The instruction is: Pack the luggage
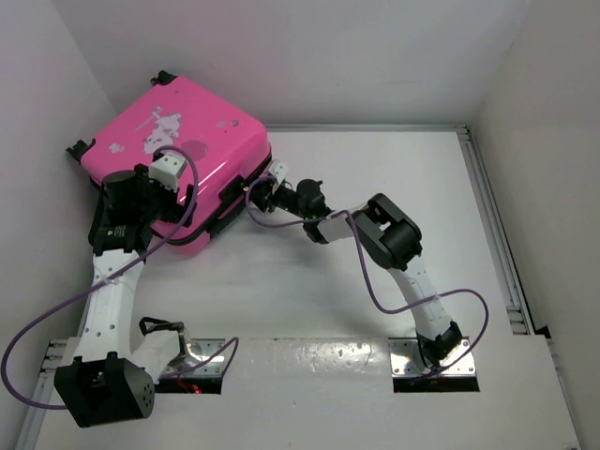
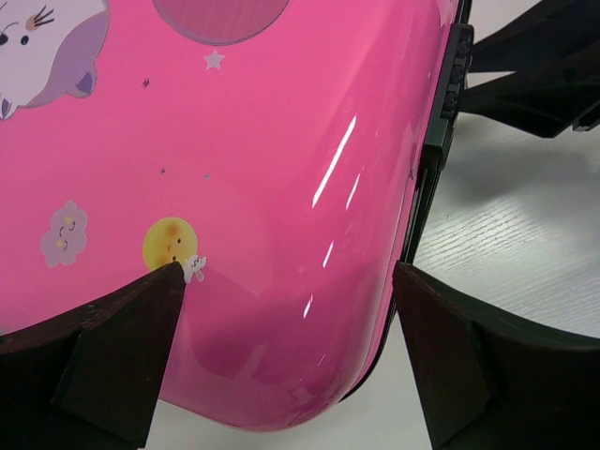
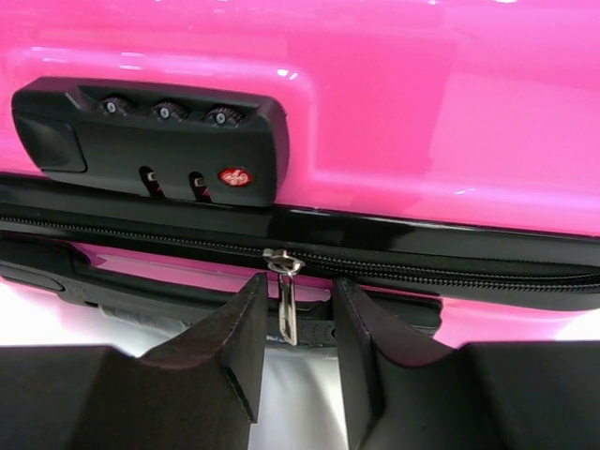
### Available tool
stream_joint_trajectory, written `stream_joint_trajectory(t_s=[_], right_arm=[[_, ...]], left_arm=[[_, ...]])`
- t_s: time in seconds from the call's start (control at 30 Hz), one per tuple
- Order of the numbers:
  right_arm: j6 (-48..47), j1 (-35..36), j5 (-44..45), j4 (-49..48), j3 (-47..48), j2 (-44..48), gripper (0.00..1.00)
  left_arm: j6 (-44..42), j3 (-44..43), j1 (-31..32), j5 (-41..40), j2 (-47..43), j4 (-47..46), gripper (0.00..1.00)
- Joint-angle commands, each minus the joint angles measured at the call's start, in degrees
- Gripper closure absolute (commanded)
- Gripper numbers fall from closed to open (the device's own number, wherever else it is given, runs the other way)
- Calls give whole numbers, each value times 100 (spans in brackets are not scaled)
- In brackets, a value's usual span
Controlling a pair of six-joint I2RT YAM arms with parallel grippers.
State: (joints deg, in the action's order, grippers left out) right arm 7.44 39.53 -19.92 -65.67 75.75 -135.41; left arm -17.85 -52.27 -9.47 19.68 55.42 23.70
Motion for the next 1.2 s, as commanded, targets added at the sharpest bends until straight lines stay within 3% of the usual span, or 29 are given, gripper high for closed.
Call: stream_joint_trajectory(t_s=[0.0,0.13,0.27,0.3,0.43,0.57,0.73,0.9,1.17], right_arm=[[38,82,-91,-236,178,-20,68],[20,117,-38,-253,160,-37,74],[12,143,50,-218,300,-90,90],[12,134,93,-210,335,-90,99],[47,108,173,-288,248,67,100],[108,20,24,-394,-33,462,100],[38,-85,-64,-210,-218,665,100],[29,-173,-91,28,-104,543,100],[56,-253,-170,151,212,297,100]], left_arm=[[150,121,-72,-43,30,284,3],[150,173,-72,-43,-22,284,3],[-104,226,-72,220,-206,284,5],[-209,226,-72,412,-259,284,5],[-956,226,-72,1448,-611,687,6],[-1353,226,533,1811,-725,1022,6],[-1187,349,1428,1137,-155,891,17],[-484,805,2080,11,355,-224,22],[-298,1280,2828,-1868,1005,-1534,26]])
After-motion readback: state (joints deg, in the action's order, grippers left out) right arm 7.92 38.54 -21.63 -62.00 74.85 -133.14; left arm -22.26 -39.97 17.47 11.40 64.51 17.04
